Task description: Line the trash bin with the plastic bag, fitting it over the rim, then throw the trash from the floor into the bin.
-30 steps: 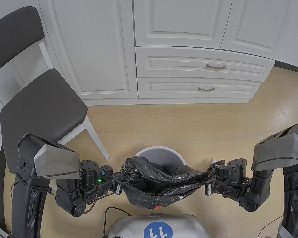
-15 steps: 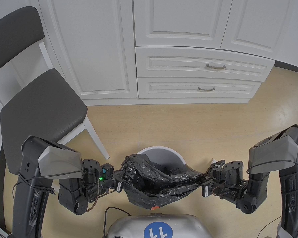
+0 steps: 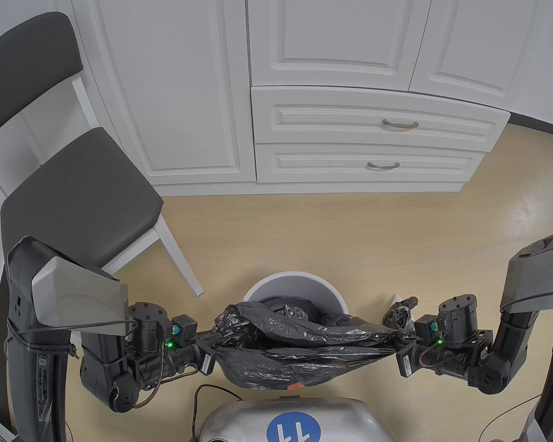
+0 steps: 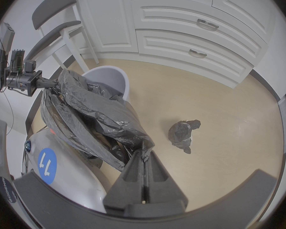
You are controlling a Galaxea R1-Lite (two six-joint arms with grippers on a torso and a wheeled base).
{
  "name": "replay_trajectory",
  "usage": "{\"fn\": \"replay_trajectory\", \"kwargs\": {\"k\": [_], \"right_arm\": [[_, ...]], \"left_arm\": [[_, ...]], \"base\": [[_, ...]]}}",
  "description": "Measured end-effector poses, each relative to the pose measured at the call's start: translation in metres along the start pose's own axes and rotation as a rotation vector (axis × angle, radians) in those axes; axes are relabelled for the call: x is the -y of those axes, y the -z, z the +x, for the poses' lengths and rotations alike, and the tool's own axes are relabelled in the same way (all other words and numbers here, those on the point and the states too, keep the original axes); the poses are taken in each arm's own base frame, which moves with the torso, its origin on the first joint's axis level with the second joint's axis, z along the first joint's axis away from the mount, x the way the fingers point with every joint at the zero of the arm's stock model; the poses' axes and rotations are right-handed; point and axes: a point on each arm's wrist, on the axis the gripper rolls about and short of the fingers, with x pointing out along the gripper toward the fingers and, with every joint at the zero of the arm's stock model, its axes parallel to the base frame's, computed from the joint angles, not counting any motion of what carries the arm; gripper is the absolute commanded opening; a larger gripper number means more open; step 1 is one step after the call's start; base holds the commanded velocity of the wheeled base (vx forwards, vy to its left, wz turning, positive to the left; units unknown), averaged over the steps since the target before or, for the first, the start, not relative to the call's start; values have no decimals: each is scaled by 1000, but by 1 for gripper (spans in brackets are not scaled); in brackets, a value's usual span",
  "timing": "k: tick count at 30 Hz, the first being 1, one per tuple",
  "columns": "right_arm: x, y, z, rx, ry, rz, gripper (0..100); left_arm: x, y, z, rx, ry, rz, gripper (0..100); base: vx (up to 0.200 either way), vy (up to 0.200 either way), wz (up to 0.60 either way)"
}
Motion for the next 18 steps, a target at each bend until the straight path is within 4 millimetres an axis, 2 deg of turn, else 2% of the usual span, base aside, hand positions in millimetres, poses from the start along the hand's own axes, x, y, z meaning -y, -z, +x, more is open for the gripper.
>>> {"fn": "replay_trajectory", "kwargs": {"k": [4, 8, 18], "right_arm": [[-1, 3, -5, -10, -6, -25, 0], [-5, 6, -2, -17, -15, -34, 0], [-12, 12, 34, 91, -2, -28, 0]], "left_arm": [[5, 2, -5, -18, 13, 5, 0], [9, 7, 0, -33, 22, 10, 0], [8, 8, 39, 22, 14, 23, 0]], "base": [[0, 0, 0], [0, 0, 0], [0, 0, 0]]}}
